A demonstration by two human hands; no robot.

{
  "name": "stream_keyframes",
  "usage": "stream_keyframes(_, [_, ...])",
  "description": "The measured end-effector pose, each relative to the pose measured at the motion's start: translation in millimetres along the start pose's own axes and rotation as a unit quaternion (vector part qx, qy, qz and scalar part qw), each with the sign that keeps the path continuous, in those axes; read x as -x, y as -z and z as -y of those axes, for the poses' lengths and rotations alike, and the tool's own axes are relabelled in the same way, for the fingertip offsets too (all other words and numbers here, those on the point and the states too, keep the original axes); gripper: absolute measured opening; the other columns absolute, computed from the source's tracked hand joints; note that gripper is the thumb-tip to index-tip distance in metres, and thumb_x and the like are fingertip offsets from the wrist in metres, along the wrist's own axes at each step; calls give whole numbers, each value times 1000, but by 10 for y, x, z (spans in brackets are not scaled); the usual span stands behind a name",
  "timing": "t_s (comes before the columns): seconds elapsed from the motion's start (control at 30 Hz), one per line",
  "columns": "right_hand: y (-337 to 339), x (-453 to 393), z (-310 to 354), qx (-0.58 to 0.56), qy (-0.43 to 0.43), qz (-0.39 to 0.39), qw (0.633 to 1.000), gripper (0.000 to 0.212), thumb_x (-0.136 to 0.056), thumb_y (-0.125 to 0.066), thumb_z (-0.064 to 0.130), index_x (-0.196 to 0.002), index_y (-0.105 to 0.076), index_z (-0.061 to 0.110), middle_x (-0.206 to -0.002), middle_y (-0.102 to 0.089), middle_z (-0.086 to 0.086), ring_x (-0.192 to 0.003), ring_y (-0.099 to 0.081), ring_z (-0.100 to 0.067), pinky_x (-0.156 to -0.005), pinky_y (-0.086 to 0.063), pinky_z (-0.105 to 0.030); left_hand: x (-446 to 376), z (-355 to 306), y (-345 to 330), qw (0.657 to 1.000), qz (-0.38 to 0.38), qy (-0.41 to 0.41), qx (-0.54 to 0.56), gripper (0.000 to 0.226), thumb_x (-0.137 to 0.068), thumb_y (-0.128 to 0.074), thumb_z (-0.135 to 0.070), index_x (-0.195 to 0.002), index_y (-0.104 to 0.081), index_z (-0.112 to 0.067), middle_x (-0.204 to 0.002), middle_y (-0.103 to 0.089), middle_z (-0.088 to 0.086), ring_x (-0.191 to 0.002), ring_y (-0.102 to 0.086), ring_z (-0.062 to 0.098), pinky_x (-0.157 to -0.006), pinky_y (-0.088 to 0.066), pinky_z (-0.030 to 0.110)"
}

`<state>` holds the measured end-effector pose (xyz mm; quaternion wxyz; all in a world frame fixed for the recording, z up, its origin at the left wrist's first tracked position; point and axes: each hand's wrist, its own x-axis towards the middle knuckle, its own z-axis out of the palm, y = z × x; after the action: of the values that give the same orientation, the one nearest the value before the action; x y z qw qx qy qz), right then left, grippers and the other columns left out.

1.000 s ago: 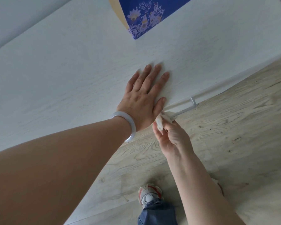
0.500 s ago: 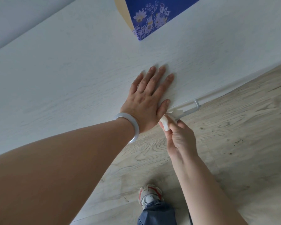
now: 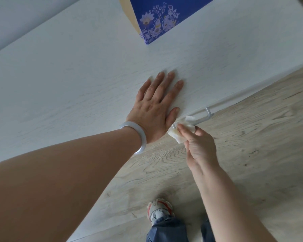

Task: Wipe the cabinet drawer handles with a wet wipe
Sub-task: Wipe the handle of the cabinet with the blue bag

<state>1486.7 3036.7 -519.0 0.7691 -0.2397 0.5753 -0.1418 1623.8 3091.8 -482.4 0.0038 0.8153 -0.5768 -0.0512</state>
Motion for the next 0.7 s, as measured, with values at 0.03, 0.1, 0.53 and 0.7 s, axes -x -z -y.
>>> stream_keyframes(0.03, [65, -42, 82, 5, 5, -6, 1000, 9, -73, -78, 5, -78, -72, 10, -80, -73, -3, -81, -67, -15, -92, -51, -35, 0, 6, 0, 1000, 1, 0, -1, 61, -101, -25, -45, -156, -17, -21, -163, -13, 6, -151, -7, 25, -121, -11, 47])
stream_keyframes(0.1, [213, -125, 310, 2, 24, -31, 999, 11, -70, -79, 5, -77, -71, 9, -74, -73, 0, -75, -67, -13, -93, -51, -36, 2, 10, -4, 1000, 3, 1, -2, 61, -101, -25, -45, -156, -17, -21, -163, -13, 6, -151, -7, 25, -121, -10, 47])
stream_keyframes(0.53, [304, -166, 349, 305, 309, -92, 896, 26, -87, -60, 41, -97, -73, 19, -97, -73, 4, -90, -67, -14, -88, -52, -37, 2, 4, -10, 1000, -2, 2, -3, 60, -101, -26, -45, -155, -19, -20, -163, -14, 6, -151, -9, 26, -121, -11, 47])
stream_keyframes(0.7, [333, -106, 341, 238, 307, -100, 916, 21, -90, -61, 21, -109, -70, 19, -100, -72, 4, -89, -67, -8, -83, -54, -30, 4, -2, 0, 1000, 2, 4, -3, 60, -101, -25, -45, -155, -18, -20, -163, -14, 6, -151, -8, 26, -121, -11, 47])
